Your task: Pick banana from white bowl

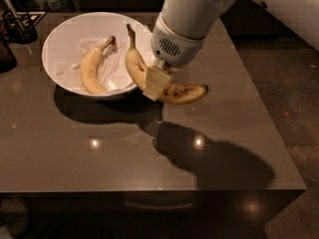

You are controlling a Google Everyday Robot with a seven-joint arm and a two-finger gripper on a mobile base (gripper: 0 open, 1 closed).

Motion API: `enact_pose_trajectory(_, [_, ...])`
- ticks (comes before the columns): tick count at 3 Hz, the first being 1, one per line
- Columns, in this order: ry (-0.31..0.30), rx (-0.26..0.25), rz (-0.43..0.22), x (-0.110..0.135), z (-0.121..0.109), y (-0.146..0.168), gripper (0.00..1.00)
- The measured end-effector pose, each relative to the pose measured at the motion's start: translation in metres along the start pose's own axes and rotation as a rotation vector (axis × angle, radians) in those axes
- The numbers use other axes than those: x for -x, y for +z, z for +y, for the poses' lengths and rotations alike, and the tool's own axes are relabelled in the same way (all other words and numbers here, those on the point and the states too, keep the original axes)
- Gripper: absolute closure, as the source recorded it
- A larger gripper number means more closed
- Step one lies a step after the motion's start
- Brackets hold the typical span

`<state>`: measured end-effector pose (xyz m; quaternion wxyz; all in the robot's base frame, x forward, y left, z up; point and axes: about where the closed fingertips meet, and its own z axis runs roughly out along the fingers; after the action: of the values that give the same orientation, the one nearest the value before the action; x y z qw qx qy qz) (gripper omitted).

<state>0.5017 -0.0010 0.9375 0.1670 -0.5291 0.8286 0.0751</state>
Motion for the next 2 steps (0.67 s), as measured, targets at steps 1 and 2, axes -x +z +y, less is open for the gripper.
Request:
enact_pose_trajectory(1, [0.056, -0.01, 0.026, -0.028, 0.005, 0.0, 1.0])
enact_pose_trajectory(2, [0.114, -0.024, 0.056, -0.053, 0.011, -0.002, 1.0])
